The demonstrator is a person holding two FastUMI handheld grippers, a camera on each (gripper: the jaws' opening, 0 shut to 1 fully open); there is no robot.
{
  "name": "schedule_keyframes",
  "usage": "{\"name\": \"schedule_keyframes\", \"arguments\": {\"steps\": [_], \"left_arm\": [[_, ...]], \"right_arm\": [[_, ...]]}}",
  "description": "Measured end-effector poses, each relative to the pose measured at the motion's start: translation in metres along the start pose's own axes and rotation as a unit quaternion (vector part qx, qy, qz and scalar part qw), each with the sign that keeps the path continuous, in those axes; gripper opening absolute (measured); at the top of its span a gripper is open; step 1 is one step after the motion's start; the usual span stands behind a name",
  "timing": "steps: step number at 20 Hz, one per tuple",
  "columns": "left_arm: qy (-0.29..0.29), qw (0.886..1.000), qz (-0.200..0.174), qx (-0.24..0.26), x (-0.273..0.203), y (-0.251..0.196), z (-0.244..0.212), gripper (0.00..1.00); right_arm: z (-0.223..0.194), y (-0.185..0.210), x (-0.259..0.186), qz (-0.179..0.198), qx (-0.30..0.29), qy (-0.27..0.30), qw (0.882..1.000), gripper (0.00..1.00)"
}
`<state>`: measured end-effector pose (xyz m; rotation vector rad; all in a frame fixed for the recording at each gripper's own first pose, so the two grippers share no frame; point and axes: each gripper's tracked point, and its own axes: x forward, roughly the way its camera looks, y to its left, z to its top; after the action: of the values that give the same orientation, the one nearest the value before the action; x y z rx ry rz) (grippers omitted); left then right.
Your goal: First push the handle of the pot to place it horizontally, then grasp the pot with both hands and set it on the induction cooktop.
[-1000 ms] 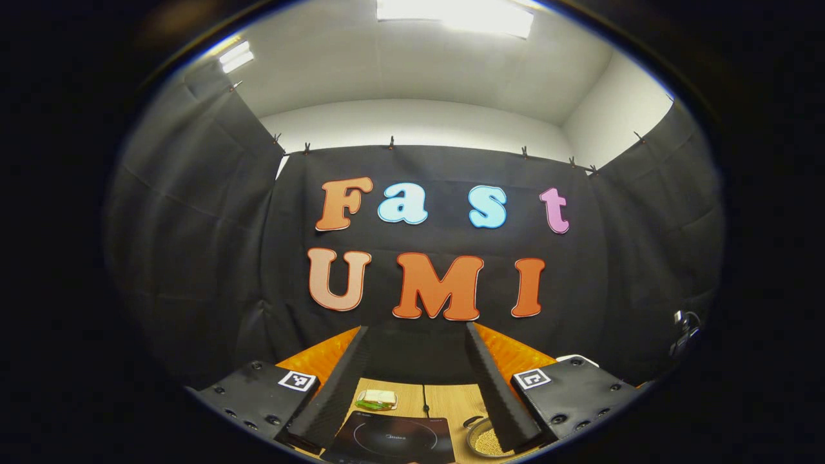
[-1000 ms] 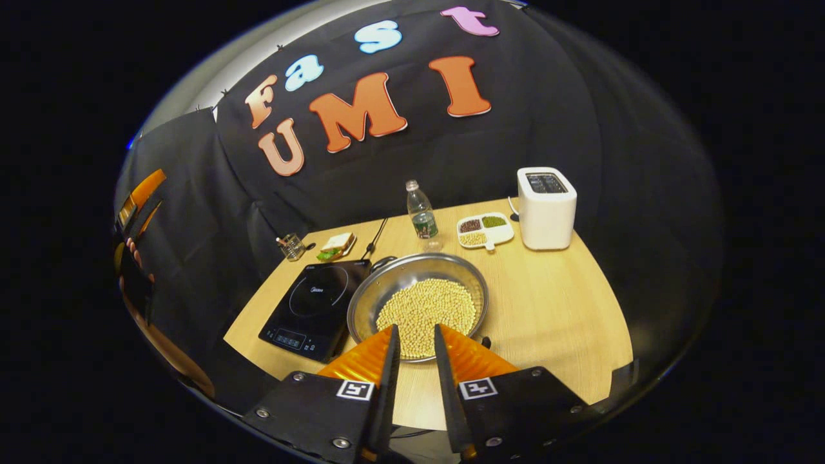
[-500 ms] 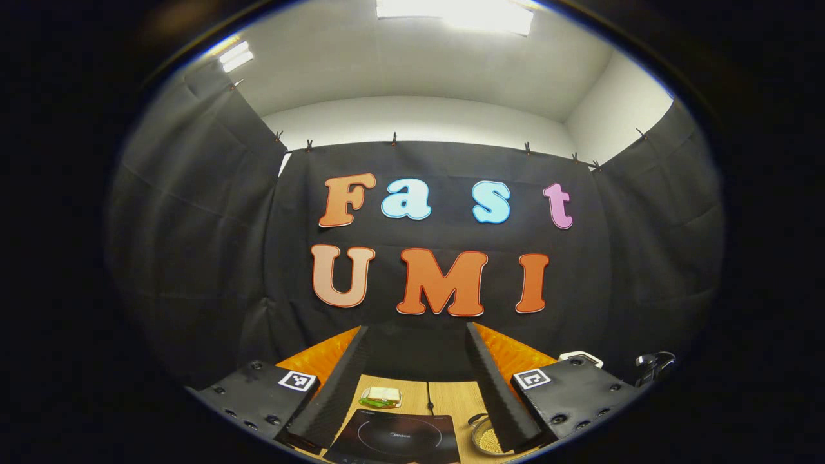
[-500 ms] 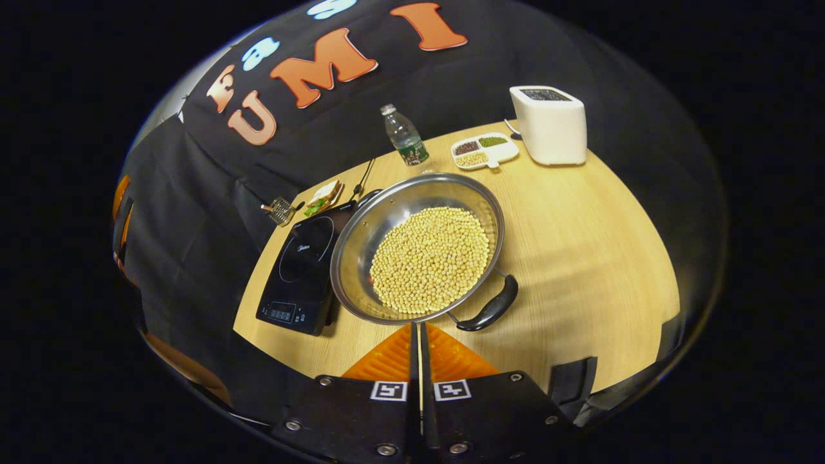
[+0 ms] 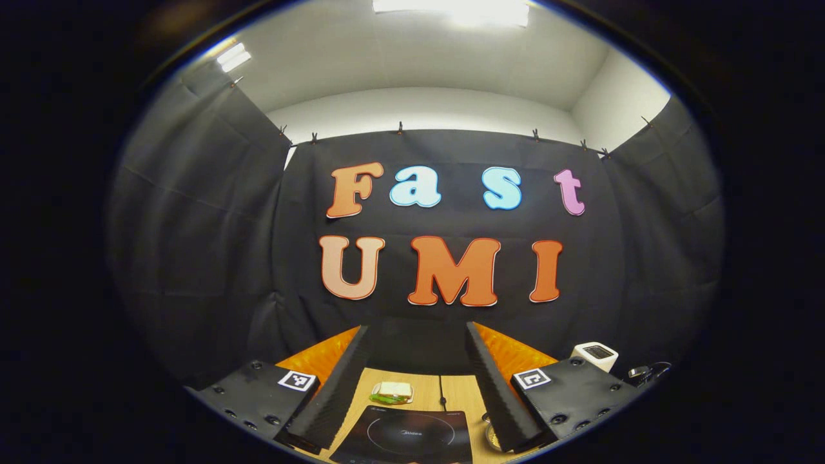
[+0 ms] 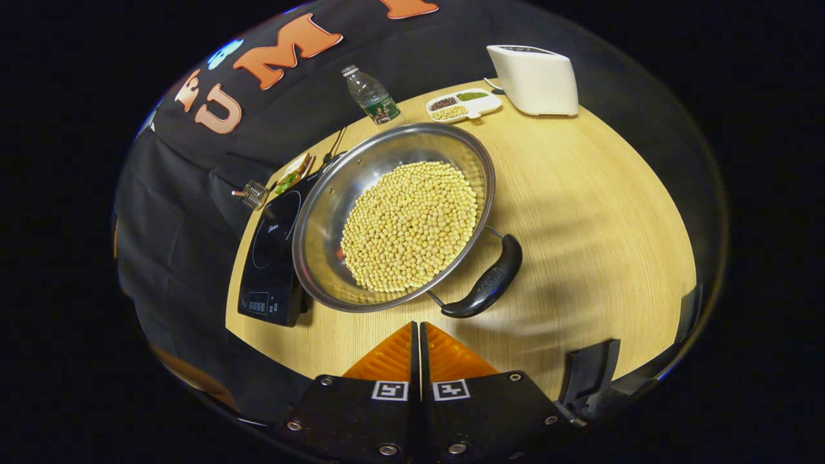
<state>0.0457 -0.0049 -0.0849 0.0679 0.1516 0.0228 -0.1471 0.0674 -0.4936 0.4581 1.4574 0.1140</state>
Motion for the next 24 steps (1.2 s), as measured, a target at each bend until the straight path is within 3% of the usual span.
{"name": "schedule_keyframes", "arguments": {"steps": [8, 19, 24], "left_arm": [[0.02, 1.0, 0.006, 0.01, 0.01, -0.004, -0.024, 0.96], [0.045, 0.998, 0.025, 0.021, 0.011, 0.013, -0.041, 0.98], [0.041, 0.998, 0.026, 0.026, 0.004, 0.019, -0.039, 0.96]], "right_arm": [[-0.006, -0.004, 0.023, -0.012, 0.025, 0.031, 0.999, 0.0], [0.024, -0.024, 0.023, -0.009, 0.071, 0.023, 0.997, 0.0], [0.044, -0.042, 0.021, -0.031, 0.083, 0.005, 0.996, 0.0]]}}
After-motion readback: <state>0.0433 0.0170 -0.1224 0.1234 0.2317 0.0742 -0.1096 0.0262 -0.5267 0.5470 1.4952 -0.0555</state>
